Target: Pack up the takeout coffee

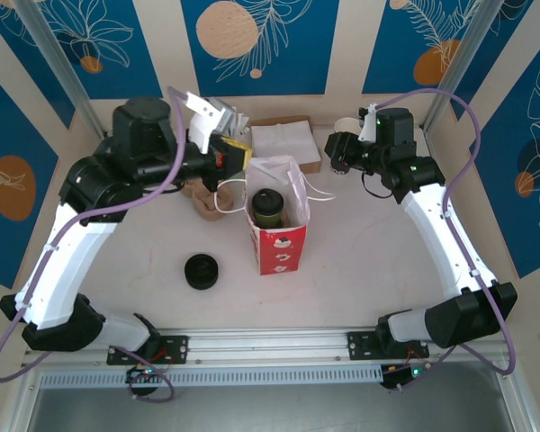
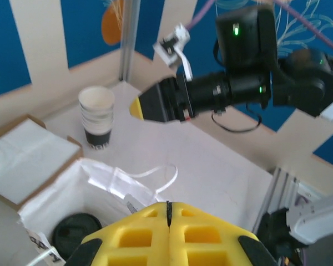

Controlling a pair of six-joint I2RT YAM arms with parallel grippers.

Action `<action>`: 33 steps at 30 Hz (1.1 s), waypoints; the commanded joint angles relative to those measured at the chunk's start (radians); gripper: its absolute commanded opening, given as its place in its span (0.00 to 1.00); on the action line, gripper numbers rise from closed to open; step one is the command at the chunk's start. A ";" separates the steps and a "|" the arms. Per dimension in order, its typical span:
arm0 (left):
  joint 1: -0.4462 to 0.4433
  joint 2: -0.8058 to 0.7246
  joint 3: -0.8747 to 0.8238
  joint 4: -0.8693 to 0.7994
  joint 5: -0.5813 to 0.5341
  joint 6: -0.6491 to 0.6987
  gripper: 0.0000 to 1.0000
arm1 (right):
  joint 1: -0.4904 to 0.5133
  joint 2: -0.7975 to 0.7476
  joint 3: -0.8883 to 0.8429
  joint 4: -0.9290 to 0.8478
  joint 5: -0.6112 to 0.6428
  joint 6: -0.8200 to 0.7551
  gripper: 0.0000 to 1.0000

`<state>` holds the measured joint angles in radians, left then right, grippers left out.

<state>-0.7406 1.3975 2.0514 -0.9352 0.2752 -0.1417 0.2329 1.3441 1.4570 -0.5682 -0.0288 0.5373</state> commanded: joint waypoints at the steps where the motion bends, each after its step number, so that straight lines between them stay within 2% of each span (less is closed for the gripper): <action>1: -0.039 0.038 -0.013 -0.082 -0.031 0.041 0.03 | -0.006 -0.023 -0.006 0.008 0.010 -0.018 0.42; 12: -0.060 0.102 -0.061 -0.166 0.039 0.072 0.02 | -0.007 -0.013 -0.024 0.014 0.016 -0.026 0.41; 16: -0.060 0.112 -0.115 -0.195 0.110 0.101 0.06 | -0.005 0.002 -0.039 0.046 0.014 -0.034 0.43; 20: -0.059 0.110 -0.168 -0.198 0.086 0.114 0.07 | -0.003 0.035 -0.028 0.062 0.013 -0.046 0.43; 21: -0.060 0.112 -0.164 -0.197 0.086 0.114 0.12 | -0.001 0.046 -0.022 0.065 0.016 -0.046 0.44; 23: -0.061 0.121 -0.134 -0.202 0.082 0.113 0.32 | 0.004 0.073 -0.005 0.071 0.024 -0.051 0.45; 26: -0.060 0.135 -0.046 -0.239 0.043 0.117 0.46 | 0.025 0.124 0.036 0.076 0.024 -0.090 0.45; 28: -0.060 0.117 -0.030 -0.232 0.012 0.119 0.52 | 0.041 0.169 0.077 0.066 0.041 -0.111 0.46; 33: -0.059 0.021 -0.093 -0.162 -0.071 0.117 0.59 | 0.089 0.292 0.208 0.002 0.084 -0.154 0.50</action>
<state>-0.7906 1.4899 1.9720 -1.1324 0.2626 -0.0338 0.2951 1.5932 1.5833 -0.5320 0.0181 0.4400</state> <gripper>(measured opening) 0.584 0.500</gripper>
